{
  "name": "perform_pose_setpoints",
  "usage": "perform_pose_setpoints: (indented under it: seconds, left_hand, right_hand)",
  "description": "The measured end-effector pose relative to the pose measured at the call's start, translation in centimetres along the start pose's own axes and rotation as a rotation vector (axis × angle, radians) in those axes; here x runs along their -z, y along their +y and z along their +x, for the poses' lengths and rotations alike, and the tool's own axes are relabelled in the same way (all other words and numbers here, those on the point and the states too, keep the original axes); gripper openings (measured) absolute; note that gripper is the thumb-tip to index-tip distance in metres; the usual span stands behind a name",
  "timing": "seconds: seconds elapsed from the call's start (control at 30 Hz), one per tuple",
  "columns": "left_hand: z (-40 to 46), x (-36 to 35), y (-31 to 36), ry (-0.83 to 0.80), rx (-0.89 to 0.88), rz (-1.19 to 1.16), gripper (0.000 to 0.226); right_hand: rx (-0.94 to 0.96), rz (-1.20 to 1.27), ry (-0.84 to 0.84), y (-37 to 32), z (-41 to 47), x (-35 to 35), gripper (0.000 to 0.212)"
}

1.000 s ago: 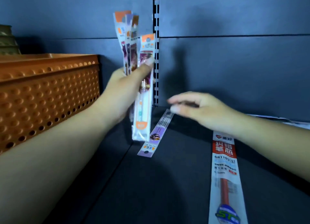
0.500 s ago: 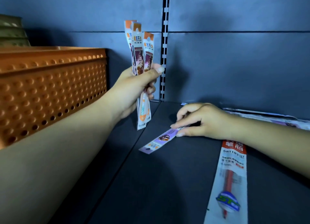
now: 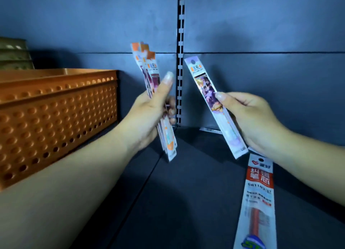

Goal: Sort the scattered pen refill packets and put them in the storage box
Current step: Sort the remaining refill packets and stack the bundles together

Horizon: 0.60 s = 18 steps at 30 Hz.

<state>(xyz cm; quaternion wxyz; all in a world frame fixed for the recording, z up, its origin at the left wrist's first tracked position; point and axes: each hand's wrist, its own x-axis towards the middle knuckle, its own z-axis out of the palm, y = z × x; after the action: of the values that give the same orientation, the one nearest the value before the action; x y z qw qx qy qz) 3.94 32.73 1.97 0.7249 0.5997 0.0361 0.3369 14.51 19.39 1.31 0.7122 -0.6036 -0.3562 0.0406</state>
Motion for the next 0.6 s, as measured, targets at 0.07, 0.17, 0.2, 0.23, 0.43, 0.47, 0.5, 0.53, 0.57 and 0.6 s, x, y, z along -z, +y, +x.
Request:
perform_pose_setpoints:
  seconds: [0.07, 0.17, 0.2, 0.23, 0.43, 0.47, 0.5, 0.53, 0.57, 0.6]
  left_hand:
    - [-0.5, -0.8, -0.6, -0.100, 0.000, 0.038, 0.035]
    - [-0.9, -1.6, -0.9, -0.181, -0.028, 0.071, 0.016]
    - [-1.0, -1.7, -0.9, -0.177, -0.034, 0.056, 0.014]
    - [-1.0, -1.7, -1.0, -0.148, -0.036, 0.034, 0.015]
    - [-0.9, -2.6, -1.1, 0.019, -0.080, 0.099, 0.046]
    - [-1.1, -2.8, -0.9, -0.022, -0.053, 0.073, 0.049]
    - [-1.3, -3.0, -0.7, -0.063, -0.037, 0.051, 0.049]
    - [-1.6, -3.1, -0.6, -0.098, -0.038, 0.045, 0.043]
    - [-1.9, -3.2, -0.5, -0.130, -0.047, 0.047, 0.033]
    - [-2.2, -3.4, -0.4, -0.156, -0.052, 0.045, 0.025]
  right_hand:
    - [-0.050, 0.083, -0.074, 0.1, -0.6, -0.7, 0.020]
    - [-0.088, 0.079, -0.188, 0.5, -1.4, -1.4, 0.019]
    - [-0.106, 0.054, -0.221, 0.7, -1.6, -1.4, 0.019]
    - [-0.125, 0.013, -0.260, 0.7, -1.6, -1.5, 0.018]
    - [-0.130, -0.612, -0.736, -1.1, -0.3, 4.0, 0.012]
    - [-0.164, -0.675, -0.840, -1.5, -0.2, 5.4, 0.018]
    - [-0.206, -0.716, -0.932, -1.9, -0.4, 6.5, 0.026]
    - [-0.256, -0.750, -1.011, -2.0, -0.6, 7.4, 0.036]
    - [-0.280, -0.784, -1.072, -2.0, -0.8, 7.9, 0.045]
    - [-0.273, -0.828, -1.121, -1.7, -1.0, 8.4, 0.050]
